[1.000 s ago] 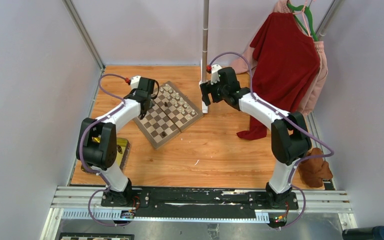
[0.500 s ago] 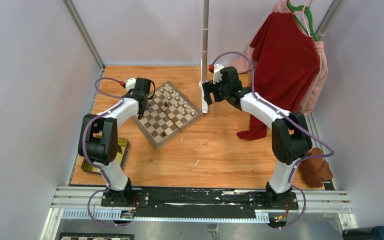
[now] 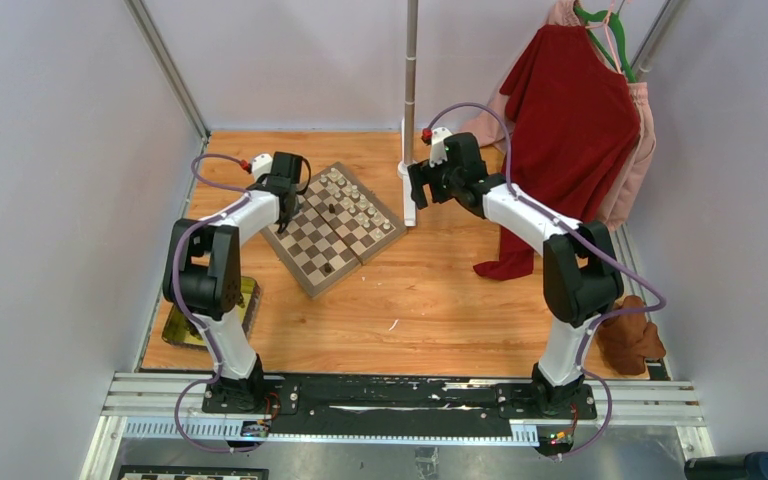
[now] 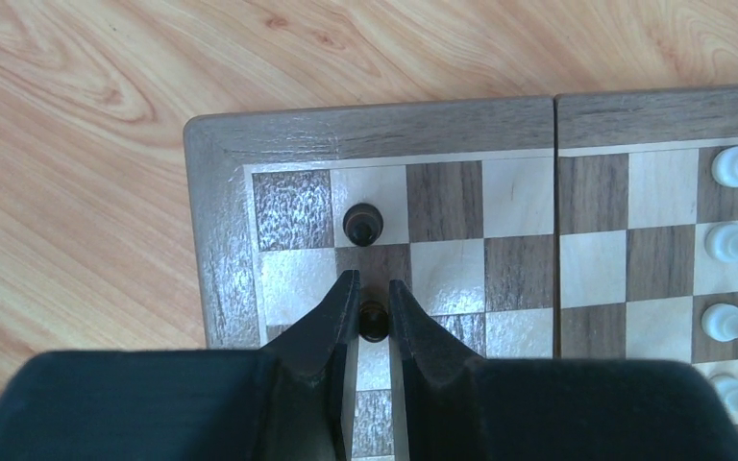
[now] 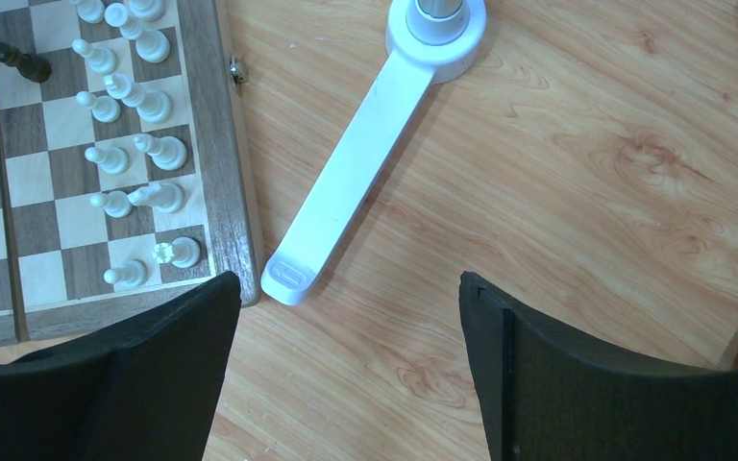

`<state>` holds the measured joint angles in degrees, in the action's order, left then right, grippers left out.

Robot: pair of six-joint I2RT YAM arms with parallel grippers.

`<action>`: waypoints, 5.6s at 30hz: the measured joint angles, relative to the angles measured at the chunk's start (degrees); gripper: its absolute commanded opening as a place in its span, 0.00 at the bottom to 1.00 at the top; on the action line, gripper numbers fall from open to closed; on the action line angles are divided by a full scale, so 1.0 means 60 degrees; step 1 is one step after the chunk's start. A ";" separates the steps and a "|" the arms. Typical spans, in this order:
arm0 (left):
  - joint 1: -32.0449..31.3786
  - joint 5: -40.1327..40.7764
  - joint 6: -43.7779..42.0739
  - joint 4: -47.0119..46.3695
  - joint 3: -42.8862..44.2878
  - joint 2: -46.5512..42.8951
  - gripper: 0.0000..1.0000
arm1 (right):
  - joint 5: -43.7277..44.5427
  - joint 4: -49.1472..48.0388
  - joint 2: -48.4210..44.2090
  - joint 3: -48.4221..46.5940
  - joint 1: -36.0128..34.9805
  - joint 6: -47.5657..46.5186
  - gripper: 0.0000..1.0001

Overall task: Set up the chess pieces on the board
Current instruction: Place the chess piece on the chessboard, then pick up the chess piece from the chessboard, then place the chess piece on the chessboard.

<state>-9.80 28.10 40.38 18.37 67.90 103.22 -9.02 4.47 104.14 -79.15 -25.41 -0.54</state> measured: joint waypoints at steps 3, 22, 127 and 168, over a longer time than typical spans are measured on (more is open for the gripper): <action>0.0000 -0.0004 0.0051 -0.0036 0.0106 0.0102 0.08 | -0.0007 -0.0033 0.0087 0.0000 0.0076 0.0000 0.88; 0.0011 0.0120 0.0051 0.0015 0.0321 0.0219 0.12 | -0.0251 -0.0069 0.0331 0.0000 0.0262 0.0000 0.89; -0.1614 -0.2648 -0.3657 -0.0761 0.1588 0.1381 0.43 | 0.0189 -0.0215 -0.0189 0.0561 0.0557 0.0364 0.90; -0.1632 -0.0557 -0.1453 -0.0098 0.0117 -0.0200 0.00 | 0.0004 -0.0240 0.0087 0.0470 0.0634 0.0419 0.90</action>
<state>-19.59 24.75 31.66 17.78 68.60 102.02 -8.99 3.03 104.66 -76.34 -21.61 1.98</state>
